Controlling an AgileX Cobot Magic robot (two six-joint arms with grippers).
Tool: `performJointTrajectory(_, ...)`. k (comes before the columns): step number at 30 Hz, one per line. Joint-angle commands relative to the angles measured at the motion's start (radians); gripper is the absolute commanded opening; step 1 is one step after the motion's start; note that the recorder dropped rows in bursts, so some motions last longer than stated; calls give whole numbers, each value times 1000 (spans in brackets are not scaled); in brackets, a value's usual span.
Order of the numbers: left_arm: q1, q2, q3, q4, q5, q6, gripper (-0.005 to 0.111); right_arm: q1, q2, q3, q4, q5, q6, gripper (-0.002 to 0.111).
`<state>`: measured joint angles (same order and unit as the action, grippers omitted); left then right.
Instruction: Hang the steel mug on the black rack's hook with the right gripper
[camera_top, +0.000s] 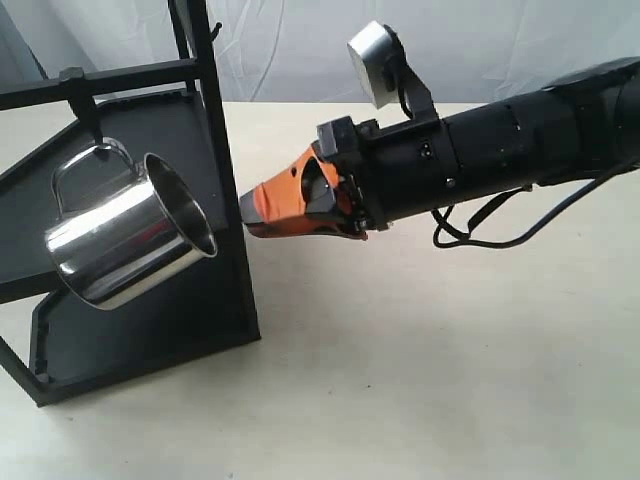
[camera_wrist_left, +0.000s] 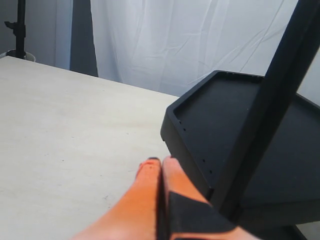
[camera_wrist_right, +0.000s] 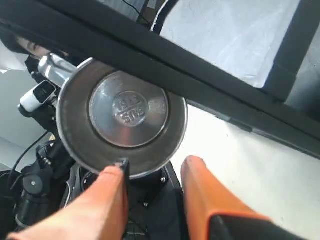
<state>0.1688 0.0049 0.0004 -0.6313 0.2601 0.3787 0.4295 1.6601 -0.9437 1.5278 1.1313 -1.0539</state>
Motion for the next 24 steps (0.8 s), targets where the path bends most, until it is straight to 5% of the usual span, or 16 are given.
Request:
performJointTrajectory(1, 0, -5, 0, 0, -5, 2, 2, -10, -36, 0, -66, -13, 0, 32)
performJointTrajectory(5, 0, -5, 0, 0, -5, 2, 2, -10, -83, 0, -136, -115, 2, -2)
performJointTrajectory(15, 0, -5, 0, 0, -5, 2, 2, -10, -150, 0, -386, -486, 11, -1)
performJointTrajectory(24, 0, -5, 0, -2, -5, 2, 2, -10, -150, 0, -386, -550, 12, -1)
